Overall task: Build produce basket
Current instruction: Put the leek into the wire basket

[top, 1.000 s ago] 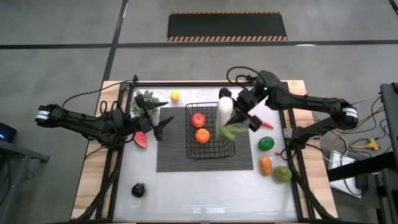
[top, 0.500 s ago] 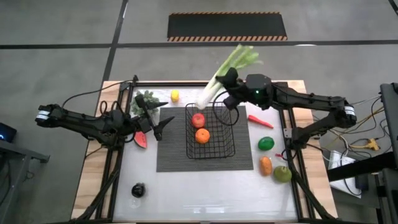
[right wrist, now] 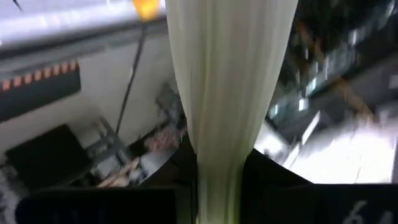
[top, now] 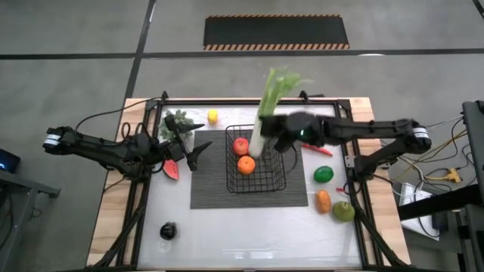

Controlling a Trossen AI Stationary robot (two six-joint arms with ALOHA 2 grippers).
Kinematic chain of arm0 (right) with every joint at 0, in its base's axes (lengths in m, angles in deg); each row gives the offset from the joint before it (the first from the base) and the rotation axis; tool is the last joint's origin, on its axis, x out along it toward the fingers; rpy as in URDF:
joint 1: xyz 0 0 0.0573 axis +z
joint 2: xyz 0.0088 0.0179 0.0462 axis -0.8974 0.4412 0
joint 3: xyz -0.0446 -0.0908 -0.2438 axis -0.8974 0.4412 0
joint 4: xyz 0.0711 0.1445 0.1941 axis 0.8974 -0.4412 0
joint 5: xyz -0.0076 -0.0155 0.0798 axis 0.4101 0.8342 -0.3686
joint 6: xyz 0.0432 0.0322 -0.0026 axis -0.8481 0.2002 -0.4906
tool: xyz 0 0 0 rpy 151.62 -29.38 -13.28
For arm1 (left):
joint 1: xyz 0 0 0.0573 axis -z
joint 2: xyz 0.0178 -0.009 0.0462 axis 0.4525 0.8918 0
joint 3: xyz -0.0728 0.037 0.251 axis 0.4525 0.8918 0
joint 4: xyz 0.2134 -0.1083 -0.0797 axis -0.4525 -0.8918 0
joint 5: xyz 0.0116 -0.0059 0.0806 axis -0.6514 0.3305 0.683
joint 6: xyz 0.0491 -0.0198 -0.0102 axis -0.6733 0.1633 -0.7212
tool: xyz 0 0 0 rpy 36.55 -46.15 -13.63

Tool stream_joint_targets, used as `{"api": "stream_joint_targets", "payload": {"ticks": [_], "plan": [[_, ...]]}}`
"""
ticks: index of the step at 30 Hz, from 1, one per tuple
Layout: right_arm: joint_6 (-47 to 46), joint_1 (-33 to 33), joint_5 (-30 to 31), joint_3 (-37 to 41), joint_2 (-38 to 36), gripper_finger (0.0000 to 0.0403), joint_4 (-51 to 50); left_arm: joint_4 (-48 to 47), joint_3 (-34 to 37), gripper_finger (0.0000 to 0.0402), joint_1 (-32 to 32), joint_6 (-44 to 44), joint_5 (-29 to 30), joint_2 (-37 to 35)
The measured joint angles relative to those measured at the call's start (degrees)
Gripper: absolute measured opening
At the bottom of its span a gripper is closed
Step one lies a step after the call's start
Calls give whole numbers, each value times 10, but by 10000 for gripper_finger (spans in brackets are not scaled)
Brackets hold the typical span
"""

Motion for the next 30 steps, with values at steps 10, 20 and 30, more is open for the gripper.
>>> {"api": "stream_joint_targets", "payload": {"ticks": [10,20,30], "plan": [[-84,56,236,54,56,52,-40,0,0,274,0,0,0,0],[-127,51,308,82,119,52,-50,0,0,274,0,0,0,0],[-171,39,311,56,167,86,-47,0,0,274,0,0,0,0]]}}
